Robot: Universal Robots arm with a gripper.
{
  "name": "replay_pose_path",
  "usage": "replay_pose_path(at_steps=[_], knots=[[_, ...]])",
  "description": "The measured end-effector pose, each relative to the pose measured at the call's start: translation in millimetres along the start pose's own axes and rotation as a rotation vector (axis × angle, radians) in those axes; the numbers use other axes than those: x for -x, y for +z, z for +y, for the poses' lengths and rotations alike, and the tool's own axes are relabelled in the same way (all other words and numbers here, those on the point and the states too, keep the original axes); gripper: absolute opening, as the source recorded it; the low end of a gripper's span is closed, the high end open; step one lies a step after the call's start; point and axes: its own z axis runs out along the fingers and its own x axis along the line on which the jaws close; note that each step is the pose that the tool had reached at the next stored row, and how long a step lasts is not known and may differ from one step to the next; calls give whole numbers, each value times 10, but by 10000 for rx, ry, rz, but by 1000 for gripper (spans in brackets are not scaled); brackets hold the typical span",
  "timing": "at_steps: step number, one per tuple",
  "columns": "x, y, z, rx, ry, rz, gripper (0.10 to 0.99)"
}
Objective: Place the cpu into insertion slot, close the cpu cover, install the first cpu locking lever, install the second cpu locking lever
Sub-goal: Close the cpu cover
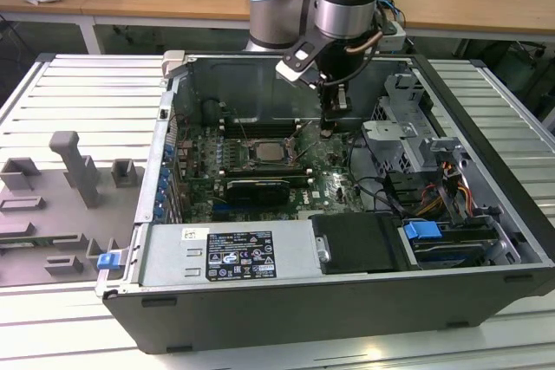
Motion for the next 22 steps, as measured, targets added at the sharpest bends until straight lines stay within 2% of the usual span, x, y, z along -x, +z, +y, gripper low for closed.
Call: replay_pose_path(at_steps=[2,9,22], knots=[[0,25,-17,-4,1,1,106],[-3,25,-106,-7,0,1,106],[-4,21,-159,-6,-1,2,106]])
